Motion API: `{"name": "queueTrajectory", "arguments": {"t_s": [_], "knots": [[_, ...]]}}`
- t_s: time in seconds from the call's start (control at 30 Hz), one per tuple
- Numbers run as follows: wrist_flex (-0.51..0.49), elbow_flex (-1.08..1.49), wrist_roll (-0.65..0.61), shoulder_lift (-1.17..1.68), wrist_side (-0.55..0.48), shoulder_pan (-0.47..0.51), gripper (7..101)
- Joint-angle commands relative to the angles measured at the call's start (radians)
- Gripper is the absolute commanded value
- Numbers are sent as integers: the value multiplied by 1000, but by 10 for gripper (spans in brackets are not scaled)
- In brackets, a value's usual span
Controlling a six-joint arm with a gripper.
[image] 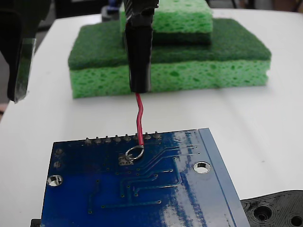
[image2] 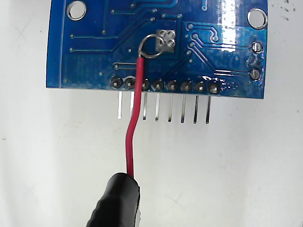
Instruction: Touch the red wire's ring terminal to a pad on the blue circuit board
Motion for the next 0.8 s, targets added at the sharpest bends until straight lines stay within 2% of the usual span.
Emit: {"name": "queueTrajectory", "arguments": {"t_s": [0.03, 0.8], "knots": [[-2, -9, 2, 8, 3, 0, 1003], [-15, -8, 14, 20, 26, -3, 1003]]}}
